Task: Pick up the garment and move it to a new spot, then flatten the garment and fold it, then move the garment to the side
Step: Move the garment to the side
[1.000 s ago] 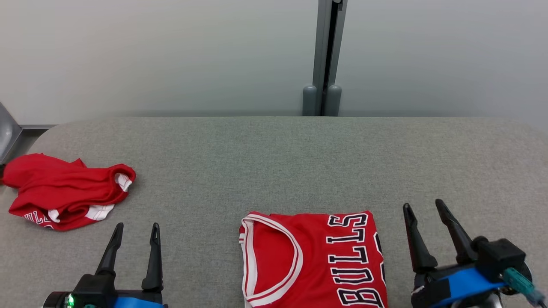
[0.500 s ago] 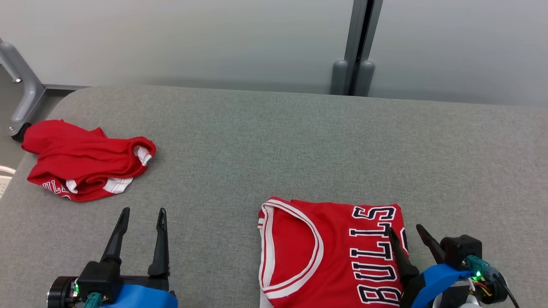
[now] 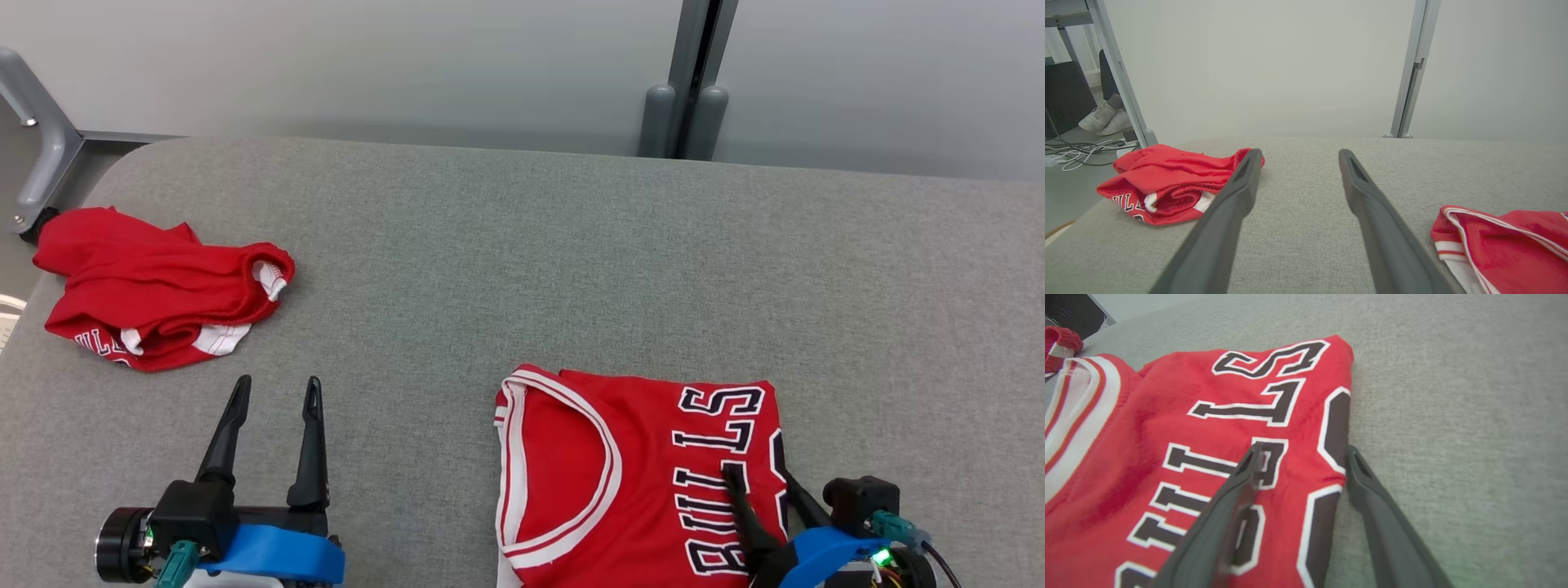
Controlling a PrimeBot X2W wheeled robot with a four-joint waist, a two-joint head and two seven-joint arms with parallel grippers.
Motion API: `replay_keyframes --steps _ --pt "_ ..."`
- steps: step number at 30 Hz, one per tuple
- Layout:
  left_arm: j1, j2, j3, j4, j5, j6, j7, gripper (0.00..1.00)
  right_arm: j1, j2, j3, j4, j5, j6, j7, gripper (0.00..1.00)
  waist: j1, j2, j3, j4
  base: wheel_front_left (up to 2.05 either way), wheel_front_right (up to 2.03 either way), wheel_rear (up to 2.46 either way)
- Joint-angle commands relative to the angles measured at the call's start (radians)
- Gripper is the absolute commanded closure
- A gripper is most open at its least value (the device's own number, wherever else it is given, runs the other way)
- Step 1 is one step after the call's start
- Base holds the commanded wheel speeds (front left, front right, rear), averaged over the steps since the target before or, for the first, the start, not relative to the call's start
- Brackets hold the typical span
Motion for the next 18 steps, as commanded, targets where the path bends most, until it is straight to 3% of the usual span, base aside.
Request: replay_keyframes --steps 1,2,3,4,18 --pt "-0.013 -0.002 0.004 0.004 0.007 -0.004 -0.002 0.00 -0.004 -0.001 0.029 0.026 0.030 0.001 0.004 0.00 0.0000 -0.0001 -0.001 -0.002 0.00 0.00 0.00" --pt "-0.014 -0.003 0.004 0.006 0.008 -0.006 -0.002 0.00 -0.007 0.000 0.047 0.039 0.042 0.001 0.003 0.11 0.0000 -0.0001 -0.001 -0.003 0.00 0.00 0.00" --pt "-0.015 -0.004 0.005 0.008 0.010 -0.007 -0.002 0.00 -0.011 0.000 0.056 0.050 0.048 0.001 -0.004 0.82 0.0000 -0.0001 -0.001 -0.003 0.00 0.00 0.00" --pt "-0.017 -0.006 0.005 0.009 0.012 -0.006 -0.002 0.00 -0.015 0.000 0.063 0.060 0.051 0.001 -0.010 1.00 0.0000 -0.0001 -0.003 -0.003 0.00 0.00 0.00" --pt "-0.011 -0.029 0.021 -0.015 0.021 -0.013 -0.002 0.00 -0.156 -0.029 -0.003 0.038 -0.069 0.000 -0.096 1.00 0.0000 -0.0001 0.008 -0.018 0.00 0.00 0.00"
